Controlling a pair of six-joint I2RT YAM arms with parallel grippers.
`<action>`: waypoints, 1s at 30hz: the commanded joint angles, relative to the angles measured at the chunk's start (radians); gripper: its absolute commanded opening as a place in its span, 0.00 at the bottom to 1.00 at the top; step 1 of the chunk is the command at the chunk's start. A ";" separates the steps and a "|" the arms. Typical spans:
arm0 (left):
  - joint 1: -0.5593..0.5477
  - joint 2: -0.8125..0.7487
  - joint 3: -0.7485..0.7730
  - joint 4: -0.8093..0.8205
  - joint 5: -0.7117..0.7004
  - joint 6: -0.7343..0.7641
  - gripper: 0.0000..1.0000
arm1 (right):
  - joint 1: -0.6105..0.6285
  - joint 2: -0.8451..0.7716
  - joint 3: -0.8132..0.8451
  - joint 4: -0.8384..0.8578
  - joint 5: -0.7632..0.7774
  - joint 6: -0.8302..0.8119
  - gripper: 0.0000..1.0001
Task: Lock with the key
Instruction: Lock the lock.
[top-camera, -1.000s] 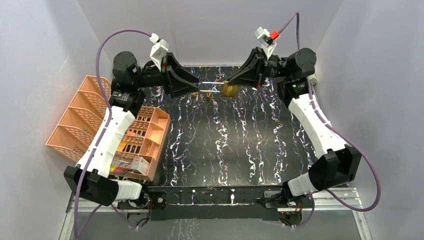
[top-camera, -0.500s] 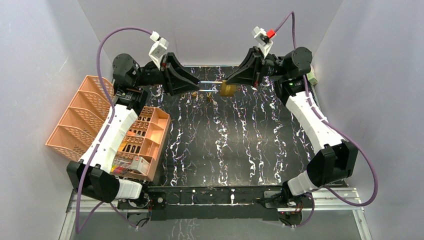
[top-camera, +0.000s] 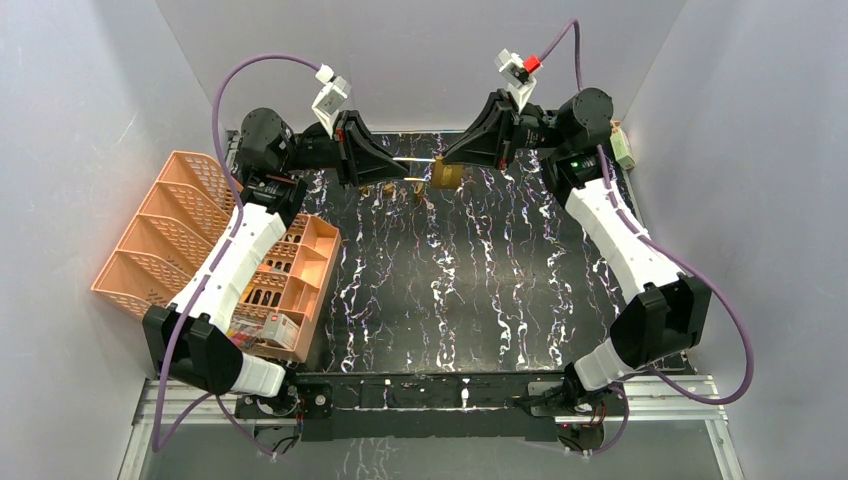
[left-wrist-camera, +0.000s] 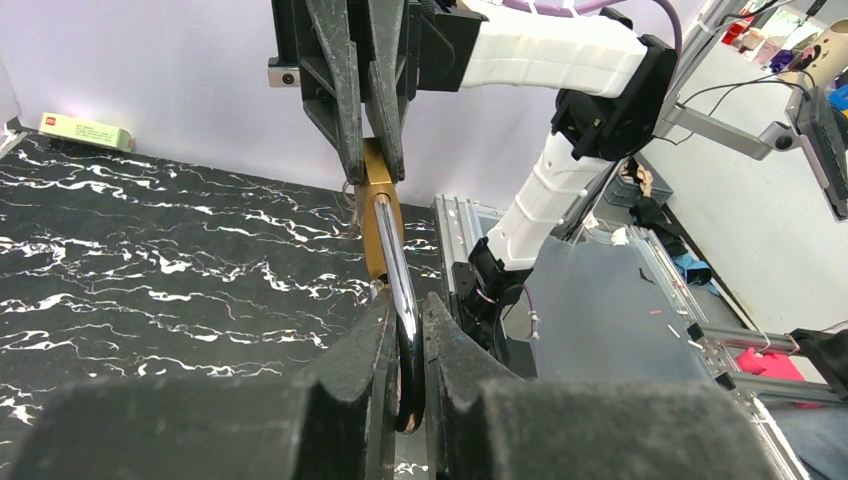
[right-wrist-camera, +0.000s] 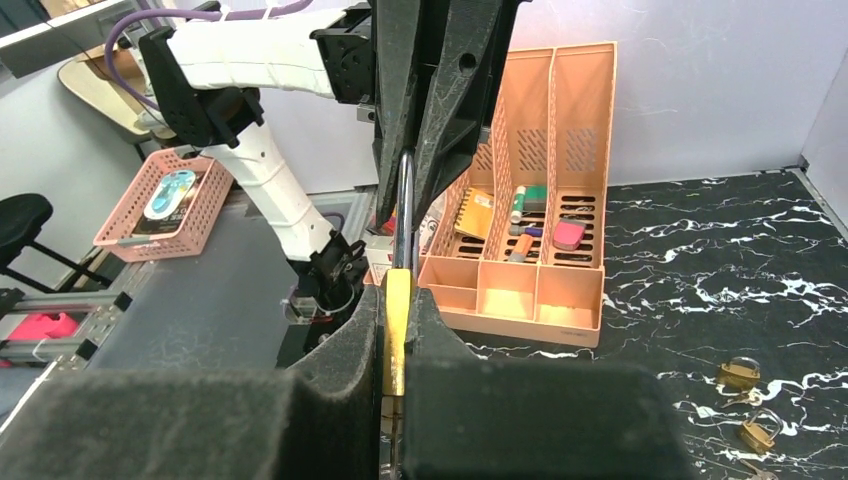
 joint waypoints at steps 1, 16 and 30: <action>-0.011 -0.013 -0.014 0.144 -0.014 -0.072 0.00 | 0.019 -0.037 0.064 -0.002 0.035 -0.055 0.00; -0.010 -0.019 -0.013 0.293 -0.183 -0.147 0.00 | 0.019 -0.199 -0.146 0.021 0.176 -0.217 0.72; -0.010 -0.020 -0.006 0.353 -0.229 -0.169 0.00 | 0.087 -0.246 -0.397 0.401 0.435 -0.069 0.84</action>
